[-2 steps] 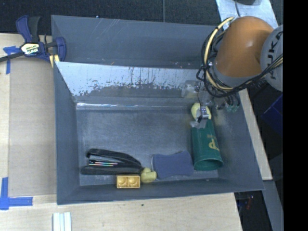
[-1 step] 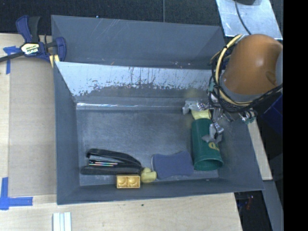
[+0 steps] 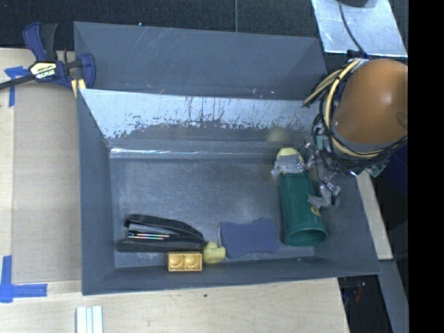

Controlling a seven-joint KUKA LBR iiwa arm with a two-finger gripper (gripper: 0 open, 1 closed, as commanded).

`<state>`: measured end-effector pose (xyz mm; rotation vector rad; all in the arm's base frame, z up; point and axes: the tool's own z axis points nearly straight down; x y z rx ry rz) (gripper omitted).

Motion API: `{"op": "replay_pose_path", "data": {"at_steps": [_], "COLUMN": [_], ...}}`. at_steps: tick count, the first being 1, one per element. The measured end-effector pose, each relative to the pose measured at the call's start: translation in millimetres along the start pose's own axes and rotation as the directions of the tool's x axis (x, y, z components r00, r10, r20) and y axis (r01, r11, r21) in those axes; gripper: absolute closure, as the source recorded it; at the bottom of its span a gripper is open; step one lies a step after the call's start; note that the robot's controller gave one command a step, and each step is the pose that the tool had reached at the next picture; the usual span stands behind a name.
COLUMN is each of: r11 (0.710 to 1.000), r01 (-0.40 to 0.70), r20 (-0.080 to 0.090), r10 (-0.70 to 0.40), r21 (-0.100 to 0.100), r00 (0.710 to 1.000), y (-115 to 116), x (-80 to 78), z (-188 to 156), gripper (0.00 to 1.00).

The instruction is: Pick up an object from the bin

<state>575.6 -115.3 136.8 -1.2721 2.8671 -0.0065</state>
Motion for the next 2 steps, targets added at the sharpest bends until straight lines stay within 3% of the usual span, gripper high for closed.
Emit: {"op": "replay_pose_path", "data": {"at_steps": [1, 2], "r11": [0.959, 0.899], "r01": [0.282, 0.438], "r20": [0.001, 0.002], "r10": [-0.282, -0.438], "r21": [0.011, 0.006], "r00": [0.959, 0.899], "y": [4, 11], "x": [12.1, -8.6], "z": [36, 66], "gripper": [0.00, 1.00]}}
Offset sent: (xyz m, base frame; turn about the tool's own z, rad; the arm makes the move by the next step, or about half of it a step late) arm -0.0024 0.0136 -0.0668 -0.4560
